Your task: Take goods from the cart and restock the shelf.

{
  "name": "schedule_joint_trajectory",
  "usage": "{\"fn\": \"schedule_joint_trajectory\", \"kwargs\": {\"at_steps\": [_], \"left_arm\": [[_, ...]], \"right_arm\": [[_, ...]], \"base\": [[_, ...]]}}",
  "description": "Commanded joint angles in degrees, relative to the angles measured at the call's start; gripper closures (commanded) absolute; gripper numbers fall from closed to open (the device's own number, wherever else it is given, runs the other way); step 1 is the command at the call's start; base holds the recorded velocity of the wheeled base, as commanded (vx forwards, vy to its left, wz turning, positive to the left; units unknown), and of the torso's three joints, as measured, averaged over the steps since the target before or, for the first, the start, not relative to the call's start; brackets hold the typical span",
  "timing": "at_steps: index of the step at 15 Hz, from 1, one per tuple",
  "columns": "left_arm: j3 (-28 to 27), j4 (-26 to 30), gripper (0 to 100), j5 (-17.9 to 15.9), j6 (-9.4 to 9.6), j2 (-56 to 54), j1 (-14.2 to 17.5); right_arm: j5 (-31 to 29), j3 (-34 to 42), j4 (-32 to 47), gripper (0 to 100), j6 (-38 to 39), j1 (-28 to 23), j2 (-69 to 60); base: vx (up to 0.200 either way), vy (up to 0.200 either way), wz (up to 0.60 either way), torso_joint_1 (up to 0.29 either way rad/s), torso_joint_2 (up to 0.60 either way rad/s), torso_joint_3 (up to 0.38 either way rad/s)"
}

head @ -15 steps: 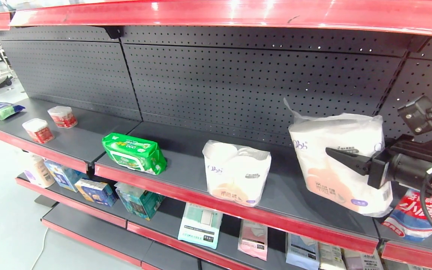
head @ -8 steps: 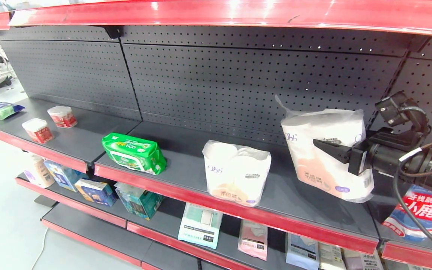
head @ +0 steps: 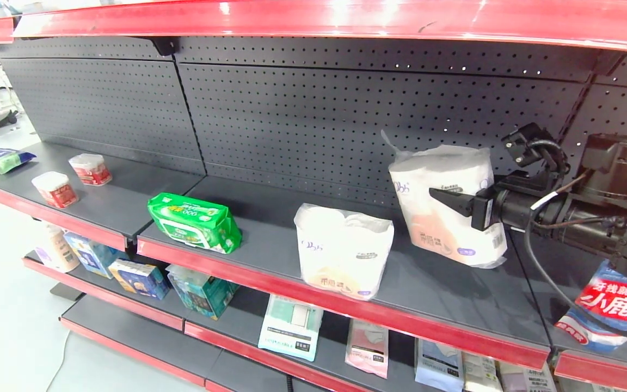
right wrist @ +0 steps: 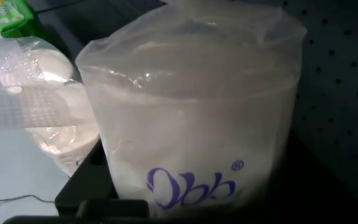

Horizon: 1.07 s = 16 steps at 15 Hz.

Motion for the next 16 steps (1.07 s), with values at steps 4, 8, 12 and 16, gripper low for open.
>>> {"fn": "schedule_joint_trajectory", "kwargs": {"at_steps": [4, 8, 12, 16], "left_arm": [[0.0, 0.0, 0, 0.0, -0.01, 0.0, 0.0], [0.0, 0.0, 0, 0.1, -0.01, 0.0, 0.0], [0.0, 0.0, 0, 0.0, -0.01, 0.0, 0.0], [0.0, 0.0, 0, 0.0, -0.01, 0.0, 0.0]], "right_arm": [[5.5, -1.4, -2.8, 100, 0.0, 0.3, 5.9], [8.0, -4.7, -4.2, 100, 0.0, 1.0, 10.5], [10.7, -7.6, -6.1, 100, -0.1, 2.0, 15.3], [12.2, -11.4, -6.1, 100, -0.4, 2.7, 19.2]], "base": [[0.000, 0.000, 0.00, 0.000, 0.00, 0.000], [0.000, 0.000, 0.00, 0.000, 0.00, 0.000], [0.000, 0.000, 0.00, 0.000, 0.00, 0.000], [0.000, 0.000, 0.00, 0.000, 0.00, 0.000]]}}
